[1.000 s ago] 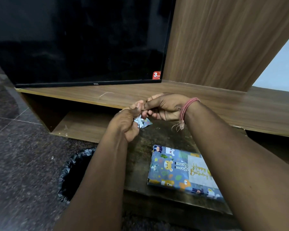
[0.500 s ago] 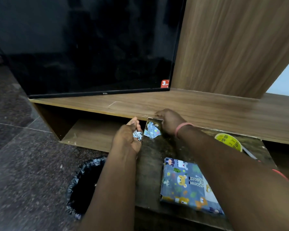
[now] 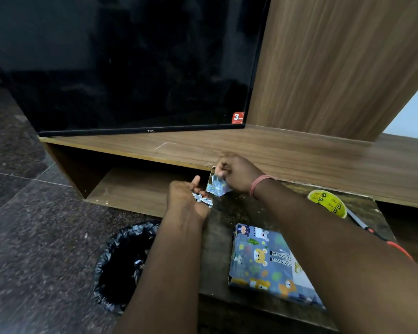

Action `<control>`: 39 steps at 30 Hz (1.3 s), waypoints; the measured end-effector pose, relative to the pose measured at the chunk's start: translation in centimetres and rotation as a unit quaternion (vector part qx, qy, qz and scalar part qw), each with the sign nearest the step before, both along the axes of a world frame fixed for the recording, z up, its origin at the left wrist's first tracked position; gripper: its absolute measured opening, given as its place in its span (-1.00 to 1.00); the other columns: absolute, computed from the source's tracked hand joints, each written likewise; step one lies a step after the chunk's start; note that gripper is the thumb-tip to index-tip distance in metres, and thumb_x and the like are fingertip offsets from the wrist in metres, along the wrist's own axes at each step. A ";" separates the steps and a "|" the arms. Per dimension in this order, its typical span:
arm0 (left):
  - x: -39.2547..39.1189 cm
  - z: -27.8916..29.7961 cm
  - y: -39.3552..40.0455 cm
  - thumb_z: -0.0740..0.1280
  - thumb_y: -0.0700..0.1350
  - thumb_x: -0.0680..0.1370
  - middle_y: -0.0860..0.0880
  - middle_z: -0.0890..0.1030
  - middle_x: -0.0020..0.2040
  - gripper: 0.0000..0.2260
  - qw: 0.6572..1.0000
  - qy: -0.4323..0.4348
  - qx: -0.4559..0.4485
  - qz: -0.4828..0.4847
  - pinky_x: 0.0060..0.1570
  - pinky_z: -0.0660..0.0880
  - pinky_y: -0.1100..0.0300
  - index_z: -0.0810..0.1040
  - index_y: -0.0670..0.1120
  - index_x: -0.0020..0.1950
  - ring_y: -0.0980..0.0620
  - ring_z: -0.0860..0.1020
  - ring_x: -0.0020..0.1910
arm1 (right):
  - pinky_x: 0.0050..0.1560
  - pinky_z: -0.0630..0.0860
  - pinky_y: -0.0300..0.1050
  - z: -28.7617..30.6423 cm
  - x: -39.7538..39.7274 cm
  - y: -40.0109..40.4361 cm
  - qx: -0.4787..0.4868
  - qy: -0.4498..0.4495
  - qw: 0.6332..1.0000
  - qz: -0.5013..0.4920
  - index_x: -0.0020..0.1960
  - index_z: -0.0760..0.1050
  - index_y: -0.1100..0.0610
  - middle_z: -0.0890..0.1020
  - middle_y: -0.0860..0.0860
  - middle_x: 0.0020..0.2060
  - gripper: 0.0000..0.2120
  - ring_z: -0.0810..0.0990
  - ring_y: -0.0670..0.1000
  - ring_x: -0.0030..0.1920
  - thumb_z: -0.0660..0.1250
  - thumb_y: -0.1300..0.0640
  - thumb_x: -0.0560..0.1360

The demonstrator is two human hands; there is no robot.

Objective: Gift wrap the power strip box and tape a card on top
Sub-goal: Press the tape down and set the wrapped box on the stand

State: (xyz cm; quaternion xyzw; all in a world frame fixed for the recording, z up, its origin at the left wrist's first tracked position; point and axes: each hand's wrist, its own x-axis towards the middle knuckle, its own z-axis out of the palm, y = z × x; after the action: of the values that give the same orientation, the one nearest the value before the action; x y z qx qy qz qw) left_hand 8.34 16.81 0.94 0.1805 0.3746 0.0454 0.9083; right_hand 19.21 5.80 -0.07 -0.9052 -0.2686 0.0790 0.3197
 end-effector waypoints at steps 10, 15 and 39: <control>0.1 -0.6 0.6 -0.03 -0.25 0.61 0.00 0.21 -0.33 -0.68 0.999 0.028 -0.013 0.023 -0.21 0.25 0.21 0.49 -0.15 0.18 0.05 0.15 -0.38 | -0.05 0.51 -0.11 -2.2 0.0 -1.0 -0.108 -0.038 0.993 0.036 -0.25 0.55 0.06 0.66 0.00 -0.23 -0.69 0.59 0.00 -0.15 0.24 0.45 0.39; -0.2 -0.6 -0.1 -0.02 -0.23 0.67 -0.02 0.23 -0.29 -0.65 1.000 0.015 -0.014 0.007 0.23 0.44 0.02 0.47 -0.13 0.33 0.02 0.21 -0.32 | -0.37 0.47 -0.24 0.8 -0.5 -3.8 0.228 0.075 0.959 -0.153 -0.20 0.53 0.14 0.56 -0.02 -0.40 -0.73 0.46 -0.18 -0.52 0.24 0.41 0.57; -3.3 0.7 0.5 0.00 -0.34 0.72 -0.15 0.53 0.36 -0.60 0.996 -0.003 0.092 -0.012 0.46 0.23 0.13 0.32 -0.22 0.56 -0.06 0.42 0.45 | -0.01 0.46 -0.26 3.3 -14.1 4.3 0.058 0.106 0.985 -0.122 0.14 0.68 0.09 0.70 0.07 0.08 -0.76 0.65 0.06 0.12 0.29 0.22 0.56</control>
State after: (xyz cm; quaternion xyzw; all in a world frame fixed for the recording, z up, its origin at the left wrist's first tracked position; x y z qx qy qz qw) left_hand 5.01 17.34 1.62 0.2676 0.3641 0.0697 0.8894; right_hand 5.12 10.14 3.22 -0.8976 -0.1251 0.1198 0.4053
